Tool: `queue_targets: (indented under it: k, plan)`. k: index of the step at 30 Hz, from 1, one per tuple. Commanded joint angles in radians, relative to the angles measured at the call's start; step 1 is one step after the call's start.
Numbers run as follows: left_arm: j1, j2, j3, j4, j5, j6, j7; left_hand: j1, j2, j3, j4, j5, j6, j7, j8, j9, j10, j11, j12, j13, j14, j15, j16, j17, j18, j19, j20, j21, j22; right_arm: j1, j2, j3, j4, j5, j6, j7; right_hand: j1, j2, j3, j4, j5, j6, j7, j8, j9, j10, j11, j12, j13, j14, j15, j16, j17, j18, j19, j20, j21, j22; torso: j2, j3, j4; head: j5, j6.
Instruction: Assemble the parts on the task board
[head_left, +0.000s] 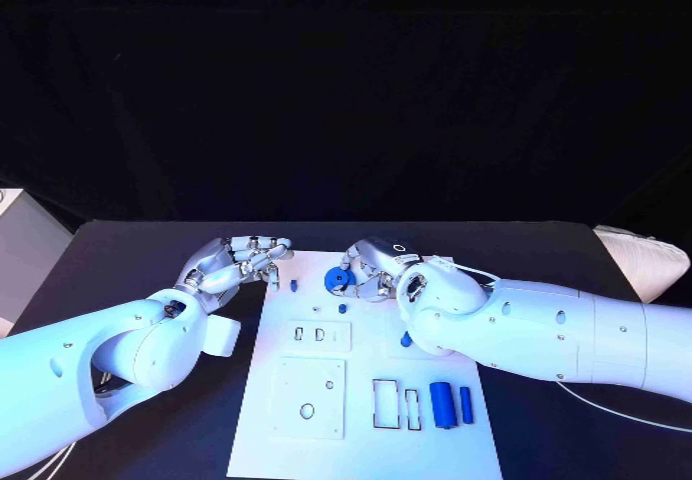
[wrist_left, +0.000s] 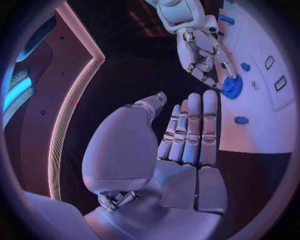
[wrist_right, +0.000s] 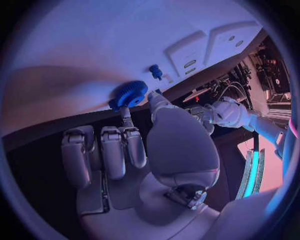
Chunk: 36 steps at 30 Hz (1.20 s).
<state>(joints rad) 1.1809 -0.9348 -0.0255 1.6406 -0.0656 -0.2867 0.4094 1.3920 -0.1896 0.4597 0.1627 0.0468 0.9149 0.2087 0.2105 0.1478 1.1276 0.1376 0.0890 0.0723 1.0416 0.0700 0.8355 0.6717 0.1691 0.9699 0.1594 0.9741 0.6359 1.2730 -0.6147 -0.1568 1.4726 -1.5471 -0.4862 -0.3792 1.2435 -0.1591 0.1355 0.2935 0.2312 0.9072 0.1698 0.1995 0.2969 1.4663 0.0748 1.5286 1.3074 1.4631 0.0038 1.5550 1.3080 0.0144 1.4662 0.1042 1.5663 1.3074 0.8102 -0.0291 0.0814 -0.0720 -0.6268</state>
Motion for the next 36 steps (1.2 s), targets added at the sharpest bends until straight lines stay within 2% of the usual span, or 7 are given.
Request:
queue_targets:
  k: [1,7,10,19,25,30,36]
  plan:
    - [0.002,0.001,0.001,0.002,-0.002,0.017,0.005,-0.006,0.003,0.006,-0.001,0.003,-0.008,-0.001,-0.003,0.001,-0.007,0.002,0.001,-0.001,-0.007,-0.003,0.006,-0.001,0.015,-0.008,0.001,0.006,0.001,-0.007,-0.008,-0.005,0.003,0.014,0.054,-0.013,-0.002,0.009,0.005,-0.001,0.004,0.001,-0.008,-0.002,-0.003,0.054,0.006,0.0,0.211,0.097,0.003,0.003,0.217,-0.014,0.105,0.007,0.004,0.263,0.001,0.0004,-0.0002,0.001,-0.001]
    - [0.002,-0.001,0.001,0.003,-0.002,0.017,0.006,-0.006,0.003,0.006,-0.001,0.003,-0.008,-0.001,-0.003,0.001,-0.007,0.002,0.001,-0.001,-0.007,-0.003,0.006,-0.001,0.015,-0.008,0.001,0.006,0.001,-0.008,-0.031,-0.005,0.031,0.041,0.071,-0.005,-0.005,0.012,0.008,-0.001,0.014,0.005,-0.009,-0.002,-0.003,0.058,0.005,0.003,0.215,0.098,0.003,0.003,0.218,-0.014,0.105,0.007,0.004,0.263,0.001,-0.0007,0.0014,0.0,-0.004]
    - [0.002,-0.002,0.001,0.002,-0.002,0.016,0.006,-0.006,0.003,0.006,-0.001,0.003,-0.008,-0.001,-0.003,0.001,-0.007,0.002,0.001,-0.001,-0.007,-0.003,0.006,-0.001,0.015,-0.008,0.001,0.006,0.001,-0.009,-0.043,-0.005,0.047,0.044,0.059,-0.004,-0.005,0.012,0.008,-0.001,0.014,0.006,-0.009,-0.001,-0.003,0.058,0.005,0.003,0.215,0.098,0.003,0.003,0.219,-0.014,0.105,0.007,0.004,0.263,0.001,-0.0011,0.0003,0.0,-0.004]
    - [0.002,-0.003,0.001,0.001,-0.002,0.015,0.006,-0.006,0.003,0.006,-0.001,0.003,-0.008,-0.001,-0.003,0.001,-0.007,0.002,0.001,-0.001,-0.007,-0.003,0.006,-0.001,0.015,-0.008,0.001,0.006,0.001,-0.006,-0.13,-0.003,0.119,0.04,-0.094,0.02,0.002,0.007,0.026,-0.004,0.064,0.022,-0.015,0.003,-0.006,0.065,0.0,0.008,0.222,0.098,-0.001,0.003,0.22,-0.014,0.105,0.003,0.004,0.263,-0.003,-0.0007,-0.0026,0.0,0.0]
    - [0.002,-0.003,0.001,-0.003,-0.002,0.015,0.007,-0.006,0.003,0.006,-0.001,0.003,-0.008,-0.001,-0.003,0.001,-0.007,0.002,0.001,-0.001,-0.007,-0.003,0.006,-0.001,0.015,-0.008,0.001,0.006,0.001,0.018,-0.211,0.002,0.175,0.092,-0.142,0.046,0.021,0.001,0.038,-0.008,0.071,0.024,-0.016,0.002,-0.008,0.064,-0.002,0.007,0.221,0.098,-0.003,0.003,0.219,-0.014,0.105,0.001,0.004,0.263,-0.006,0.0046,-0.0097,0.001,0.005]
    - [0.002,0.001,0.001,-0.007,-0.002,0.016,0.007,-0.006,0.003,0.006,-0.001,0.003,-0.008,-0.001,-0.003,0.001,-0.007,0.002,0.001,-0.001,-0.007,-0.003,0.006,-0.001,0.015,-0.008,0.001,0.006,0.001,0.045,-0.285,0.004,0.205,0.221,-0.128,0.142,0.105,-0.018,0.075,-0.025,0.026,0.023,-0.012,-0.003,-0.017,0.057,0.001,0.0,0.215,0.094,-0.002,-0.002,0.203,-0.014,0.105,0.002,0.004,0.263,-0.011,0.0061,-0.0144,-0.003,0.007]
    - [0.002,0.003,0.001,-0.008,-0.001,0.02,0.008,-0.006,0.003,0.006,-0.001,0.003,-0.008,-0.001,-0.003,0.001,-0.007,0.002,0.001,-0.001,-0.007,-0.003,0.006,-0.001,0.015,-0.008,0.001,0.006,0.001,0.062,-0.381,0.002,0.184,0.36,-0.047,0.307,0.186,-0.045,0.106,-0.057,0.002,0.003,-0.002,-0.018,-0.029,0.034,0.009,-0.019,0.194,0.094,0.004,-0.003,0.204,-0.014,0.105,0.006,0.004,0.263,-0.014,0.0093,-0.0187,-0.01,0.012]
